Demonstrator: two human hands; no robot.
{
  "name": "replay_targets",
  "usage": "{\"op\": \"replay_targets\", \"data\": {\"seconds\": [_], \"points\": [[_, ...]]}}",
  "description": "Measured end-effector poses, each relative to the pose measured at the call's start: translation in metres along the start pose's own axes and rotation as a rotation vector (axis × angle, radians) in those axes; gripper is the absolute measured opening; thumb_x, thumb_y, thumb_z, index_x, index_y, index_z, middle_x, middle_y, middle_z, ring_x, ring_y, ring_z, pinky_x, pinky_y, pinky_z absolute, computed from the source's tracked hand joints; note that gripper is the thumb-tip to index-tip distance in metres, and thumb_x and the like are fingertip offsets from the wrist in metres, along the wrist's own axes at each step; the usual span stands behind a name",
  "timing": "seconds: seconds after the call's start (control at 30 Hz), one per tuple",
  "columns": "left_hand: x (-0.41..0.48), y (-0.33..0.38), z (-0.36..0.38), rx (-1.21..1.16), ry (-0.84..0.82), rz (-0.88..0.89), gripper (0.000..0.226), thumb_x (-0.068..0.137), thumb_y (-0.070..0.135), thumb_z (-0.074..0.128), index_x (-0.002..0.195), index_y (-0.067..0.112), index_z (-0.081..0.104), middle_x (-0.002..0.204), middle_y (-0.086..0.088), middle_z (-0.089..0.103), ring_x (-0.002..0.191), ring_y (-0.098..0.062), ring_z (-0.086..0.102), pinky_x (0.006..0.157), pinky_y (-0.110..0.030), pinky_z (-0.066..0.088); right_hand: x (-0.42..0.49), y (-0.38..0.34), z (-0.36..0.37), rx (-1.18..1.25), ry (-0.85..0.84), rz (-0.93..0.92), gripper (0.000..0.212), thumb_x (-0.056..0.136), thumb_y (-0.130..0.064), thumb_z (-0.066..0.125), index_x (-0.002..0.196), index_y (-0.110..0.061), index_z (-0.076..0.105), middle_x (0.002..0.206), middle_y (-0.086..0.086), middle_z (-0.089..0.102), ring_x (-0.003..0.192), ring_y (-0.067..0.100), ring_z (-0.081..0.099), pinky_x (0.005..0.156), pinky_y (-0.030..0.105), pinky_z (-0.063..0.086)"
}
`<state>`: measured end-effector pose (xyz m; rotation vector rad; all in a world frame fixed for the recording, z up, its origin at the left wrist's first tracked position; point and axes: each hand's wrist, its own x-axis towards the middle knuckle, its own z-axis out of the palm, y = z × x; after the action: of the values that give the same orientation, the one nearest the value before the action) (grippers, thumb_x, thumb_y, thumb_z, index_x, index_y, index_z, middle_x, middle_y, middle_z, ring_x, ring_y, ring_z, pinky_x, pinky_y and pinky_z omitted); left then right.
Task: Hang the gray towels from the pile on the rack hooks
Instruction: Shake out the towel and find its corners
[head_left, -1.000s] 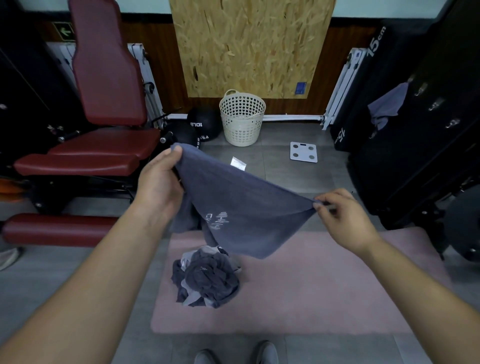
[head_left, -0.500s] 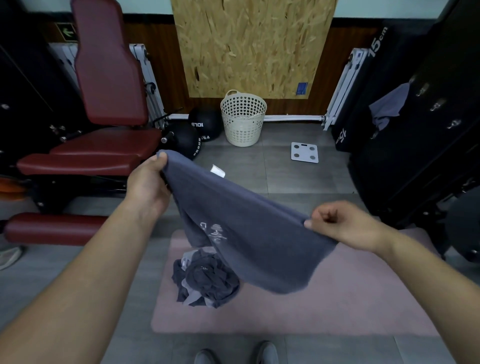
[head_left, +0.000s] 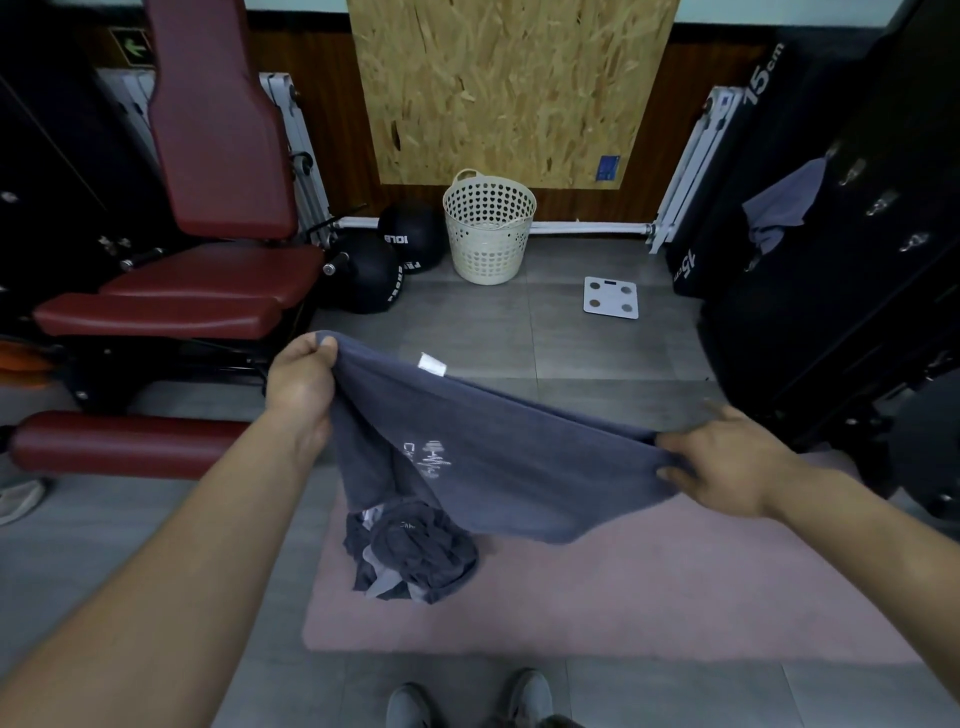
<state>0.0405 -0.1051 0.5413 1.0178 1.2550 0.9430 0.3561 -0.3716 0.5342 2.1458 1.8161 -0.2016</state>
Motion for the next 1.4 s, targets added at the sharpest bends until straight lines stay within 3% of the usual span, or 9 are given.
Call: {"op": "replay_targets", "data": {"seconds": [0.2,0.37,0.57,0.67,0.77,0.87,0.97,1.17,1.4], "points": [[0.013,-0.005,-0.013,-0.055,0.079,-0.106,0.024,0.105,0.019,0.047,0.084,0.024,0.058,0.087,0.003,0.061,0.08,-0.011,0.057,0.069,-0.025,0.049,0.003,0.01,0.01,0.238,0.361,-0.12,0.009,0.086,-0.023,0.072,0.079,-0.018,0.069,0.098,0.0,0.055,0.079,0.025,0.062,0.062,0.04,0.055],[0.016,-0.001,-0.014,-0.074,0.047,-0.07,0.025,0.105,0.017,0.048,0.085,0.023,0.062,0.088,0.003,0.063,0.083,-0.009,0.058,0.081,-0.027,0.05,0.007,0.012,-0.004,0.005,0.424,-0.116,0.017,0.079,-0.035,0.078,0.068,-0.024,0.072,0.111,0.002,0.061,0.093,0.027,0.055,0.073,0.037,0.046],[0.011,0.003,-0.005,-0.184,0.059,-0.023,0.025,0.103,0.013,0.049,0.082,0.018,0.062,0.079,0.0,0.063,0.07,-0.011,0.059,0.064,-0.023,0.05,0.013,0.014,-0.014,-0.21,0.174,0.096,0.039,0.097,-0.053,0.042,0.094,-0.029,0.073,0.097,-0.008,0.062,0.102,0.023,0.048,0.085,0.036,0.032],[0.014,0.005,-0.011,-0.242,0.11,-0.015,0.026,0.103,0.014,0.05,0.081,0.02,0.063,0.079,0.001,0.063,0.071,-0.012,0.059,0.069,-0.028,0.05,0.013,0.021,-0.017,-0.042,0.365,0.084,0.032,0.089,-0.048,0.057,0.079,-0.024,0.075,0.095,0.002,0.054,0.093,0.029,0.048,0.078,0.04,0.042],[0.017,0.005,-0.023,-0.249,0.117,-0.012,0.023,0.101,0.015,0.053,0.082,0.021,0.065,0.081,0.003,0.066,0.075,-0.01,0.061,0.069,-0.024,0.051,0.011,0.028,-0.031,0.214,0.341,0.105,0.032,0.086,-0.05,0.064,0.071,-0.023,0.073,0.105,0.002,0.06,0.098,0.028,0.055,0.082,0.041,0.05],[0.018,0.003,-0.03,-0.298,0.118,-0.031,0.015,0.098,0.018,0.058,0.088,0.019,0.069,0.083,0.004,0.07,0.076,-0.009,0.066,0.067,-0.022,0.053,0.008,0.023,-0.049,0.693,0.328,0.224,0.031,0.086,-0.045,0.071,0.067,-0.02,0.072,0.075,-0.004,0.071,0.072,0.018,0.066,0.069,0.035,0.055],[0.021,0.001,-0.036,-0.264,0.113,-0.012,0.016,0.096,0.02,0.06,0.081,0.019,0.067,0.064,0.008,0.063,0.06,-0.008,0.057,0.056,-0.022,0.044,0.012,0.016,-0.055,1.162,0.468,0.289,0.017,0.084,-0.018,0.079,0.077,-0.003,0.075,0.054,-0.01,0.066,0.045,0.001,0.055,0.048,0.012,0.043],[0.021,-0.002,-0.044,-0.194,0.085,0.099,0.02,0.096,0.019,0.059,0.077,0.02,0.066,0.068,0.005,0.064,0.064,-0.009,0.057,0.06,-0.024,0.045,0.018,0.022,-0.066,1.451,0.583,0.282,0.011,0.079,-0.012,0.078,0.088,-0.008,0.074,0.072,-0.001,0.074,0.07,0.012,0.065,0.064,0.017,0.055],[0.019,0.017,-0.047,-0.167,-0.043,0.163,0.019,0.096,0.019,0.063,0.078,0.024,0.069,0.072,0.011,0.07,0.069,-0.006,0.063,0.065,-0.022,0.047,0.017,0.032,-0.081,1.555,0.642,0.283,0.049,0.061,-0.023,0.085,0.106,-0.011,0.07,0.081,0.0,0.076,0.07,0.005,0.07,0.07,0.018,0.058]]}}
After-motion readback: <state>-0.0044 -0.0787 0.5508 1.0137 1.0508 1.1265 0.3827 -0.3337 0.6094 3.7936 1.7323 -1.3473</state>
